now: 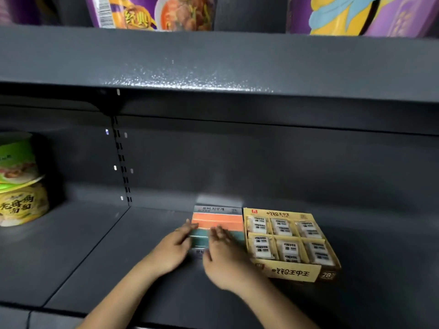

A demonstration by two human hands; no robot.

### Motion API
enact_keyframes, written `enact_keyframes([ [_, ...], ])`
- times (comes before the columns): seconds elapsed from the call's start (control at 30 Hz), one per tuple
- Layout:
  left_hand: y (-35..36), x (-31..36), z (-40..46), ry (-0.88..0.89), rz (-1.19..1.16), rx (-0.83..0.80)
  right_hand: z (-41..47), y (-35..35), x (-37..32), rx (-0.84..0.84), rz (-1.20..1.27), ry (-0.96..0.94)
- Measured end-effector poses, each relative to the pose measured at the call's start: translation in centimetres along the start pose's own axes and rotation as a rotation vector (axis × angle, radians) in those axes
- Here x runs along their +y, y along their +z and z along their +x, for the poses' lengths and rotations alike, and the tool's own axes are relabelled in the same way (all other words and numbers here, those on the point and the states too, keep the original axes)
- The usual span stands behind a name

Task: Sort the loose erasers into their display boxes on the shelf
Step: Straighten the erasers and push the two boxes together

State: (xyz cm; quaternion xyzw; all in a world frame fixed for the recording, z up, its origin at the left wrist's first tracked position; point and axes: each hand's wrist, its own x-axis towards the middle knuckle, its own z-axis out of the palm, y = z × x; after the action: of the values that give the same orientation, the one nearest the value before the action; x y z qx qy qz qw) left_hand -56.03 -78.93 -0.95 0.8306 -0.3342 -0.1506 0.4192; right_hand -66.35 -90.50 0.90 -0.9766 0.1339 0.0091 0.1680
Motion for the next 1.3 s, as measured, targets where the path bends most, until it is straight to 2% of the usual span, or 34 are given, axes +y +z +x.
enact_keyframes([
  [0.07, 0.2, -0.3, 0.1, 0.052, 0.156, -0.031, 0.4, 1.6, -0.3, 0.005, -0.094, 0.022],
  [0.2, -0.1, -0.2, 0.4, 0.112, 0.280, -0.057, 0.3, 2.7, -0.2, 0.028, -0.126, -0.010],
  [0.43, -1.7, -0.6, 2.5, 0.123, 0.281, -0.073, 3.3, -0.5, 0.7, 0.006, -0.052, 0.081],
  [0.67, -1.2, -2.3, 4.0, 0.149, 0.364, -0.113, 5.6, 0.7, 1.0, -0.011, -0.090, 0.143],
  [0.77, -1.4, -2.3, 4.1, 0.145, 0.368, -0.122, 5.5, -0.2, 1.2, -0.045, 0.008, 0.134],
  [0.83, -1.5, -1.8, 4.3, 0.159, 0.383, -0.105, 4.6, -1.6, 1.5, 0.025, 0.156, 0.072],
  [0.93, -0.9, 0.6, 4.0, 0.212, 0.355, -0.062, 1.2, -4.9, 3.0, 0.235, 0.336, -0.070],
  [1.0, 0.5, 3.2, 3.5, 0.290, 0.337, -0.091, -1.4, -7.3, 5.2, 0.323, 0.332, -0.059],
  [1.07, 2.5, 5.6, 3.1, 0.355, 0.370, -0.143, -3.2, -8.7, 8.4, 0.345, 0.199, 0.026],
  [1.2, 6.0, 8.7, 3.6, 0.392, 0.498, -0.179, -4.1, -8.4, 14.0, 0.130, -0.154, 0.227],
  [1.3, 7.7, 9.2, 4.2, 0.367, 0.608, -0.194, -4.5, -7.2, 15.7, 0.015, -0.148, 0.259],
])
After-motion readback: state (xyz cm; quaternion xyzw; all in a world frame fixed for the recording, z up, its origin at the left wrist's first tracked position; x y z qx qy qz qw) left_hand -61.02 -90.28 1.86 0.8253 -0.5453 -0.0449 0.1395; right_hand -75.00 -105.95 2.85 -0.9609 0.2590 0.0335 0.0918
